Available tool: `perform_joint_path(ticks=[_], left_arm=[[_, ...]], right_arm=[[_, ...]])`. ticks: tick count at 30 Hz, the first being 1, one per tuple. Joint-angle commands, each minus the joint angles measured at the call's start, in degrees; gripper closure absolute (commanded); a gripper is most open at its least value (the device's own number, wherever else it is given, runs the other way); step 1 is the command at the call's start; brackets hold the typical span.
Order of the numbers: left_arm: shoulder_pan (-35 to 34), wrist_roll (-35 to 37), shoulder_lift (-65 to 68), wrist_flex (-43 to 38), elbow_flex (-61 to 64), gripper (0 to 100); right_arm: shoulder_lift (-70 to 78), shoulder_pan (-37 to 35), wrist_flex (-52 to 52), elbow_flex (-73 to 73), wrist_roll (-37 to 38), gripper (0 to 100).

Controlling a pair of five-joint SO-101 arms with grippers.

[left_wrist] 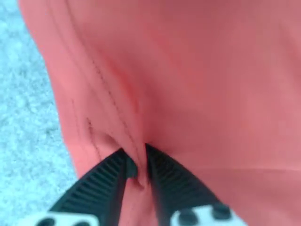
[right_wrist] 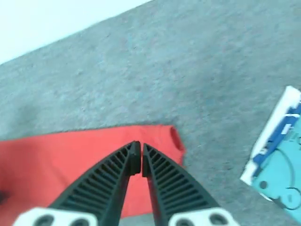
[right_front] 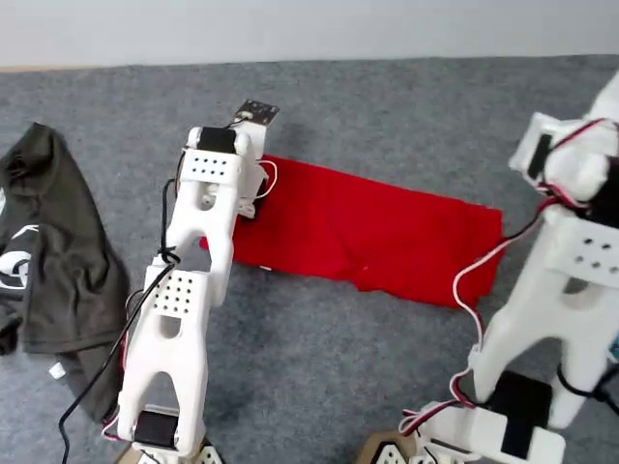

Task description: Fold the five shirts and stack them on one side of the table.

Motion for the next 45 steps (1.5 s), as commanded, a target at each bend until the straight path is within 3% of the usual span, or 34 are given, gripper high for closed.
perform_joint_path(ticks=[1,11,18,28,36,45], left_arm=[[-0.18,-0.26,-1.32,1.32,-0.57,100],[1.67,0.00,-10.81,1.49,-1.45,100],[9.32,0.00,-20.92,1.49,4.53,100],[21.36,0.09,-24.44,1.23,6.02,100],[13.80,-0.26,-24.35,1.23,6.37,100],[4.92,-2.64,-24.35,0.09,6.29,100]], right_arm=[[-2.86,2.95,2.15,-2.99,1.67,98.8],[-3.91,7.52,2.15,-2.99,3.34,98.8],[-3.56,11.91,2.15,-2.99,3.96,98.8],[-3.47,25.01,2.24,-0.97,12.84,98.8],[-3.47,29.05,2.15,2.99,14.77,98.8],[-3.38,23.43,2.15,3.08,14.51,98.8]])
